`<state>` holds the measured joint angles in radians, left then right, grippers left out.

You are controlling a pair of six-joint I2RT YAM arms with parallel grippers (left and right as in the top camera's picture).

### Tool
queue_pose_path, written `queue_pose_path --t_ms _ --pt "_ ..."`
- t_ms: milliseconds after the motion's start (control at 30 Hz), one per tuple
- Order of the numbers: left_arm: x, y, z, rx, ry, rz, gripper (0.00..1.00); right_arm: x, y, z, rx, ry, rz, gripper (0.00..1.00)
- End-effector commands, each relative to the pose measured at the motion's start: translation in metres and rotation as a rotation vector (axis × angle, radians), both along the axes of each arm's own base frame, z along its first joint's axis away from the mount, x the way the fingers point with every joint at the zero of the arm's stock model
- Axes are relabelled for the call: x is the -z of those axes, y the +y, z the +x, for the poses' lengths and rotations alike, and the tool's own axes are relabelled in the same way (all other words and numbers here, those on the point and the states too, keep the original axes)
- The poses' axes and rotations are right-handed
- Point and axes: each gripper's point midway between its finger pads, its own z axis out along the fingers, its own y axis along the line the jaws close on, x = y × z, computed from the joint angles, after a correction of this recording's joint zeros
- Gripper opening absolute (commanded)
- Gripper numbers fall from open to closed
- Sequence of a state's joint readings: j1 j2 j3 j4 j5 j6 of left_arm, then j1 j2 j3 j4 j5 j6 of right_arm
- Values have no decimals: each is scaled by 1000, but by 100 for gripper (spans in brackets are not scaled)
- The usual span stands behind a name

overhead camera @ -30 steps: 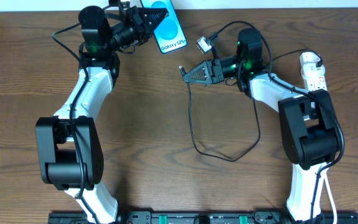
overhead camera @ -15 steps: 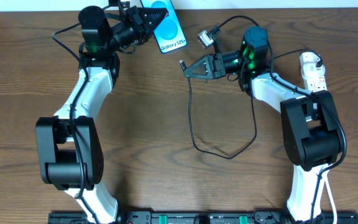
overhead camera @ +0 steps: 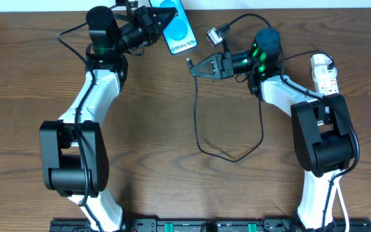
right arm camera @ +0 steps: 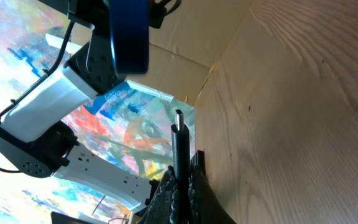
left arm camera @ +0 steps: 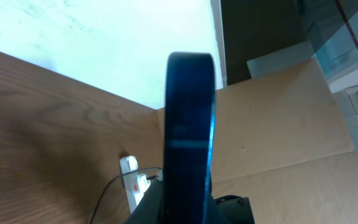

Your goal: Plug charger to phone and switch on socket

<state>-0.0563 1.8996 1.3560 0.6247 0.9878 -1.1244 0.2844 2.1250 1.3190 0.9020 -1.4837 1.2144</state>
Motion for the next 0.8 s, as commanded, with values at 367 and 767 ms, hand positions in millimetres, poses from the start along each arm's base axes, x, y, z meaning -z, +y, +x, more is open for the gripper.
queue_pose_path --t_ms 367,767 --pt "-22 -3 -2 -9 -79 12 7 -24 -13 8 49 -43 25 1" --pt "-22 -11 -5 4 -97 24 7 -27 -12 7 47 -53 31 1"
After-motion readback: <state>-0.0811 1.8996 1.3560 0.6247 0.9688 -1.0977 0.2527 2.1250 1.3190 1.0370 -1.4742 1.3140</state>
